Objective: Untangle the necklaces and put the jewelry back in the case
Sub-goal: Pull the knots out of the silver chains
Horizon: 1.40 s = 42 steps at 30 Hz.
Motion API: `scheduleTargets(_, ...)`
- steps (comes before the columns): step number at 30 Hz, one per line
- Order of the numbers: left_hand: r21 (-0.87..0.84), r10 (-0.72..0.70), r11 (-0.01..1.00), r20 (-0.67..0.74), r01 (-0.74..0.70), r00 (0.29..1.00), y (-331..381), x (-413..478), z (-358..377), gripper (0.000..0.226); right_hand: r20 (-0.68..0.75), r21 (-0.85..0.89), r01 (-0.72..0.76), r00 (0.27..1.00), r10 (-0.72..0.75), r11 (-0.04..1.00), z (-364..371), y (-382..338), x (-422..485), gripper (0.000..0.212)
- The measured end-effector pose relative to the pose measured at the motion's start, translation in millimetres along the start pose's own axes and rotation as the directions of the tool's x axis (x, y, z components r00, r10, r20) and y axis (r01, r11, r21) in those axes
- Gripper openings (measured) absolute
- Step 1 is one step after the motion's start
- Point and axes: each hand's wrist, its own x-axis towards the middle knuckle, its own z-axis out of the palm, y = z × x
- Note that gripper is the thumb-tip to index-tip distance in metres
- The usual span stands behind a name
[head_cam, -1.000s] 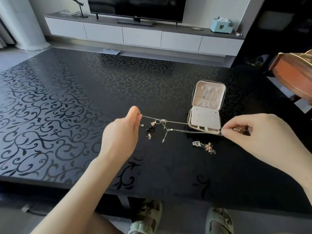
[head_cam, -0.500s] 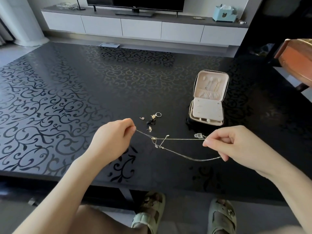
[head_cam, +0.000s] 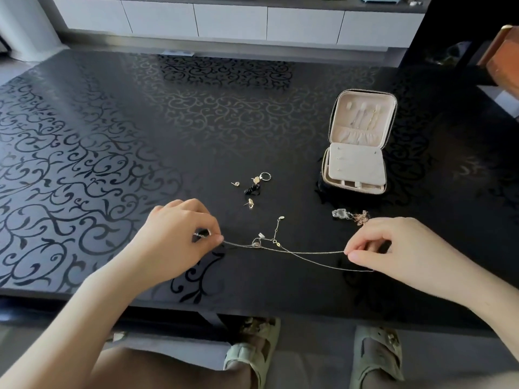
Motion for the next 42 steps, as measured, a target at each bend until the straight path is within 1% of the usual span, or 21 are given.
scheduleTargets(3,-0.009,0.031,0.999,0.059,-0.031,0.998,0.9,-4.9,0.3,0.006,-0.005,-0.192,0.074,0.997,-0.076,0.979,5.0,0.5,0.2,0.010)
scheduleTargets(5,0.005,0.034,0.999,0.046,-0.035,0.998,2.3,-5.8,0.1,0.008,0.018,-0.289,0.085,0.996,-0.083,0.954,7.3,-0.7,1.9,0.009)
scheduleTargets(7,-0.009,0.013,1.000,0.005,-0.013,1.000,6.7,-5.1,0.2,0.007,-0.005,-0.329,0.096,0.995,-0.103,0.940,8.3,-4.8,4.3,0.010)
scheduleTargets(8,-0.030,-0.001,1.000,-0.019,0.000,1.000,9.7,-3.4,1.1,0.006,-0.044,-0.303,0.121,0.989,-0.140,0.945,9.5,-8.8,6.5,0.008)
scheduleTargets(10,-0.085,-0.016,0.996,-0.059,0.011,0.998,18.1,1.7,4.7,0.005,-0.127,-0.186,0.204,0.965,-0.229,0.961,14.4,-22.2,13.9,0.004)
scheduleTargets(13,-0.095,-0.002,0.996,-0.024,0.000,1.000,30.9,10.3,14.0,0.005,-0.130,-0.069,0.286,0.947,-0.292,0.956,31.7,-41.8,31.6,0.009)
scheduleTargets(17,-0.071,0.014,0.997,0.038,-0.011,0.999,39.0,16.7,24.5,0.013,-0.118,-0.046,0.327,0.937,-0.330,0.944,58.0,-56.2,45.4,0.004)
scheduleTargets(21,-0.098,0.010,0.995,0.070,-0.003,0.997,41.8,19.2,26.8,0.011,-0.123,-0.081,0.354,0.924,-0.361,0.932,73.8,-60.5,50.6,0.012)
scheduleTargets(25,-0.159,-0.004,0.987,0.102,0.020,0.995,41.7,18.7,27.0,0.008,-0.123,-0.096,0.323,0.935,-0.333,0.942,74.8,-62.9,54.2,0.015)
scheduleTargets(27,-0.229,-0.024,0.972,0.101,0.047,0.995,41.3,18.4,26.1,0.002,-0.128,-0.086,0.317,0.937,-0.326,0.945,72.8,-61.9,54.0,0.016)
scheduleTargets(29,-0.313,-0.054,0.946,0.104,0.084,0.993,41.4,18.4,23.7,0.006,-0.144,-0.080,0.301,0.940,-0.310,0.950,69.9,-58.8,52.6,0.017)
scheduleTargets(31,-0.414,-0.088,0.902,0.105,0.124,0.991,40.5,19.8,21.3,0.007,-0.153,-0.088,0.281,0.944,-0.292,0.956,68.4,-54.7,50.7,0.018)
scheduleTargets(34,-0.577,-0.140,0.795,0.125,0.187,0.982,38.9,21.2,18.3,0.007,-0.153,-0.108,0.260,0.949,-0.275,0.960,71.6,-51.7,48.8,0.019)
scheduleTargets(36,-0.636,-0.143,0.745,0.142,0.201,0.980,38.1,21.6,16.9,0.007,-0.162,-0.097,0.275,0.944,-0.288,0.957,75.3,-52.4,48.7,0.015)
scheduleTargets(39,-0.660,-0.133,0.725,0.148,0.198,0.980,37.6,21.2,14.6,0.004,-0.166,-0.024,0.272,0.948,-0.272,0.962,74.4,-53.0,49.2,0.009)
scheduleTargets(42,-0.653,-0.132,0.731,0.152,0.200,0.980,35.5,20.7,14.3,0.004,-0.183,0.148,0.239,0.960,-0.211,0.960,67.0,-53.3,48.6,0.011)
